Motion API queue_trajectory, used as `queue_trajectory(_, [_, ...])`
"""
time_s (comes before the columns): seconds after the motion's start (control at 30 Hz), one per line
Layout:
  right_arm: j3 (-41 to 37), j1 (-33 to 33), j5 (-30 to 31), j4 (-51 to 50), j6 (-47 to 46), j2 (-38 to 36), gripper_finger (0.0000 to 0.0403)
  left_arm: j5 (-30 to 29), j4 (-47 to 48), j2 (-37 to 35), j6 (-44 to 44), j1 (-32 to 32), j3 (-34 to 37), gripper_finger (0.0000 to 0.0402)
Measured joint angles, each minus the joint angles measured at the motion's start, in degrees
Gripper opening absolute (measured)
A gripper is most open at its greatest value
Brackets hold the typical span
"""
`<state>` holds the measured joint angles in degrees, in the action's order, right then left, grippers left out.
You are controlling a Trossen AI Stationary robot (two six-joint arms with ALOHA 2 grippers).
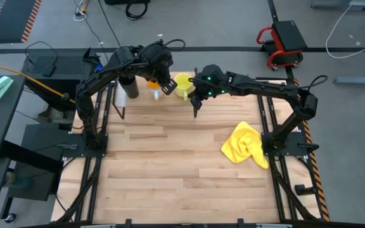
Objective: Stack small to large cups/mugs on shelf
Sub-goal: Put the yellow mug on the shelf
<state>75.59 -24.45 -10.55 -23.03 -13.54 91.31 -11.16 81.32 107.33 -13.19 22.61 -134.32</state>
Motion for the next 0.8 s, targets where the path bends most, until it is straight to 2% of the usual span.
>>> queue_trajectory(0.37, [0.0, 0.4, -1.8, 0.7, -0.4, 0.0, 0.0, -1.3, -0.3, 0.0, 0.2, 0.1, 0.0, 0.0054])
queue_trajectory(0.8, [0.0, 0.6, -1.0, -0.8, -0.4, -0.9, 0.0001, -1.3, -0.3, 0.0, -0.1, 0.1, 0.0, 0.0047])
